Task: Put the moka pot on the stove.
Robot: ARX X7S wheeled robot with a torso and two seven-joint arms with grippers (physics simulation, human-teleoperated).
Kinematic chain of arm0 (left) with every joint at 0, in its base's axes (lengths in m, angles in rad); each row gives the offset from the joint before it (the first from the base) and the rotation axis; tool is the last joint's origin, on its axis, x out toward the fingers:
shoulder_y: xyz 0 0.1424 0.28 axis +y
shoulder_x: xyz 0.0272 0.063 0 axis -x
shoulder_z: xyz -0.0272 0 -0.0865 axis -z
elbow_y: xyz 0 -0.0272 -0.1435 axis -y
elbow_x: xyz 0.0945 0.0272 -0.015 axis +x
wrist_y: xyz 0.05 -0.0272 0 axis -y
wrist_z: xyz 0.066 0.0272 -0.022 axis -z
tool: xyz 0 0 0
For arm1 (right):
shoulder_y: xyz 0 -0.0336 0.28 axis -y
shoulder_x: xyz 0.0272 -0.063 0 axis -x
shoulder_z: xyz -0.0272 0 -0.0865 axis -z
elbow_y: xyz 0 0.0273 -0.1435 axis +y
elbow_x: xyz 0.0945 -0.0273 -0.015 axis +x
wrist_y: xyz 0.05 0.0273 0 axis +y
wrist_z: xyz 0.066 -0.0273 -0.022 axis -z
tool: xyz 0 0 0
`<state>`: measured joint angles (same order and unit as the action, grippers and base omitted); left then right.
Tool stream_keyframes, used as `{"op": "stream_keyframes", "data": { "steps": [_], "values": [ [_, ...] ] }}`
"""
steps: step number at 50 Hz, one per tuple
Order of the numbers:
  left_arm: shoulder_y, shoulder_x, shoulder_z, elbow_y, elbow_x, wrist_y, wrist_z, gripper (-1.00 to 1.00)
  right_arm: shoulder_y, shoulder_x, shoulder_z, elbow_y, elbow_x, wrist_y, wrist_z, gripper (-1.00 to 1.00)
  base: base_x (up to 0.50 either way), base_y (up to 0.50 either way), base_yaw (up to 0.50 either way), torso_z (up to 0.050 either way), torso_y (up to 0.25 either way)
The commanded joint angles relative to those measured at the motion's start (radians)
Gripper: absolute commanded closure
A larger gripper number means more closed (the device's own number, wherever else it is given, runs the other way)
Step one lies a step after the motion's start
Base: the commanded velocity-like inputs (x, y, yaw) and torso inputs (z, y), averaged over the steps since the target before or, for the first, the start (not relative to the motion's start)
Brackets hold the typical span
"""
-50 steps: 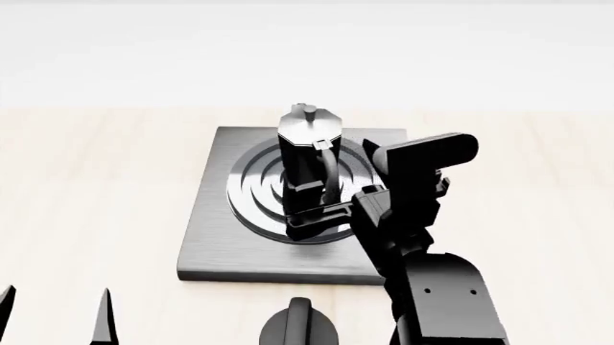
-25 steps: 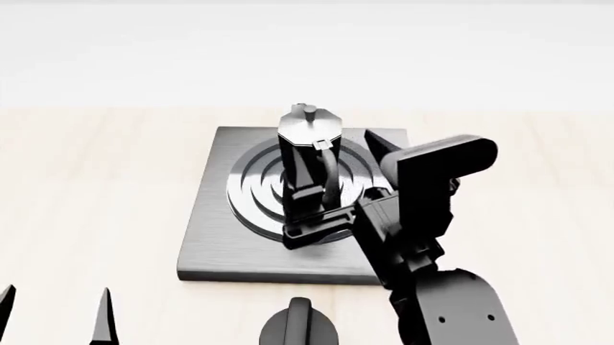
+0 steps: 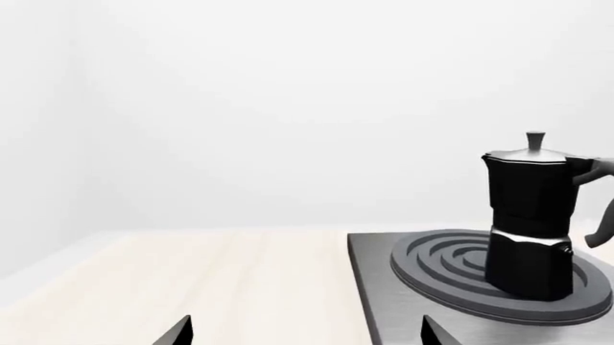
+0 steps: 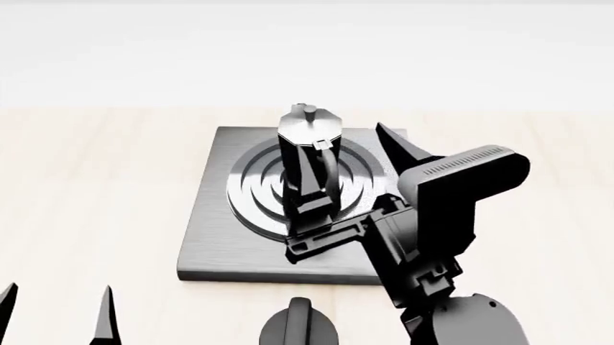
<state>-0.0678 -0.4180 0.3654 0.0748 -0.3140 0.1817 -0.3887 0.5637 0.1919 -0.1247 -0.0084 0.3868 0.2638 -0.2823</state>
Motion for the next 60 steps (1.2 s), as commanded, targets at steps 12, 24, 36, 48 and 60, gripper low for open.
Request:
{"op": "stream_keyframes", "data": {
  "steps": [12, 24, 36, 48, 60],
  "values": [
    [-0.002, 0.0, 0.002, -0.003, 0.002, 0.002, -0.005, -1.0, -0.057, 0.029, 0.009, -0.148, 0.029, -0.001, 0.028, -1.0, 0.0, 0.0, 0.0, 0.0, 0.0],
    [0.002, -0.005, 0.003, 0.006, 0.001, 0.001, -0.008, -1.0, -0.086, 0.05, -0.002, -0.249, 0.044, 0.003, 0.029, -1.0, 0.0, 0.0, 0.0, 0.0, 0.0],
    [0.013, -0.007, 0.005, 0.011, 0.004, 0.007, -0.012, -1.0, -0.109, 0.066, -0.008, -0.32, 0.056, 0.001, 0.031, -1.0, 0.0, 0.0, 0.0, 0.0, 0.0],
    [0.008, -0.006, 0.007, 0.006, 0.003, 0.007, -0.012, -1.0, -0.126, 0.081, -0.003, -0.375, 0.065, -0.007, 0.041, -1.0, 0.0, 0.0, 0.0, 0.0, 0.0],
    [0.004, -0.006, 0.009, 0.005, 0.003, 0.006, -0.012, -1.0, -0.144, 0.096, 0.006, -0.432, 0.076, -0.013, 0.056, -1.0, 0.0, 0.0, 0.0, 0.0, 0.0]
  ]
}}
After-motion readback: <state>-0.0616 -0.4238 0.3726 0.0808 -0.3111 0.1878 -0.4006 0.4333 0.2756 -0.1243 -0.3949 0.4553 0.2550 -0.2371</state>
